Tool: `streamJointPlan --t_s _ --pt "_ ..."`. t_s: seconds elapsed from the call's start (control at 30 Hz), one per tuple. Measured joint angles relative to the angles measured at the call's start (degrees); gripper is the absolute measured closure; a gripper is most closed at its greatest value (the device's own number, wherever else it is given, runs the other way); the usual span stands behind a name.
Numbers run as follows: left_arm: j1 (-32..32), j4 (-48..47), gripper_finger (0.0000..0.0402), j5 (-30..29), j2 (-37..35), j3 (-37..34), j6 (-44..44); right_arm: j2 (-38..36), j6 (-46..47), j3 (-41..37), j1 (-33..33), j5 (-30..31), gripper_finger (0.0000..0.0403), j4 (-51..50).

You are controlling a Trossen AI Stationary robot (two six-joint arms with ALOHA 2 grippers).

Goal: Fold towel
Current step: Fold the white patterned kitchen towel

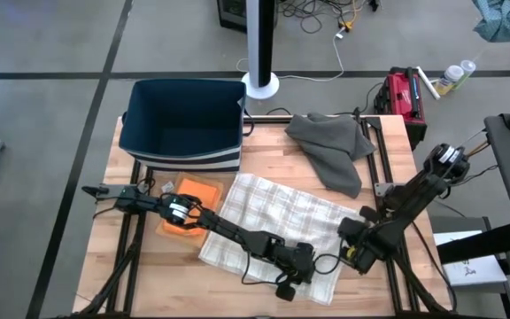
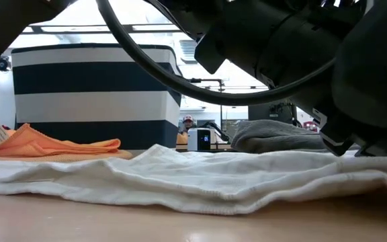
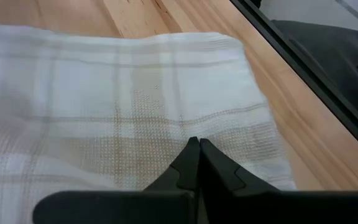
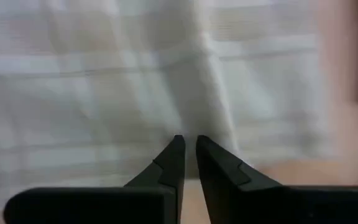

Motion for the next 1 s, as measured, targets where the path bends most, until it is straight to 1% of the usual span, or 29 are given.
streamJointPlan --t_s 0.07,0.17,0.4,0.57,0.67,0.73,0.8,0.93,1.0 --pt "0.0 0.0 0.0401 0.0 0.0 0.0 0.3 -0.2 0.4 2.2 0.1 1.5 0.0364 -3.3" --pt "0.0 0.0 0.0401 0.0 -0.3 0.0 1.4 -0.1 -0.9 3.9 0.1 3.8 0.0368 -3.2" --pt "-0.6 -3.1 0.0401 -0.4 -3.2 -0.2 5.0 1.3 -3.4 4.1 1.4 4.2 0.0370 6.5" --pt "-0.5 -8.3 0.0401 -0.2 -9.4 -0.5 7.4 5.6 -3.4 4.0 3.3 4.2 0.0371 11.7" --pt "-0.4 -11.7 0.0401 -0.6 -14.3 -2.6 8.7 9.0 -3.0 4.0 4.0 3.3 0.0371 14.4" --pt "-0.1 -13.1 0.0401 -2.5 -18.1 -6.0 9.2 10.7 -2.9 4.3 4.5 2.8 0.0371 15.8" --pt "0.6 -13.2 0.0401 -6.1 -22.7 -11.7 8.5 11.9 -1.9 4.4 5.3 2.8 0.0371 16.2" --pt "4.0 -10.6 0.0401 -15.1 -31.4 -26.9 3.3 11.5 0.0 4.3 7.1 3.1 0.0371 16.2" --pt "6.4 -7.6 0.0401 -17.2 -33.8 -35.1 -0.4 10.3 0.2 4.2 8.0 3.3 0.0371 16.1"
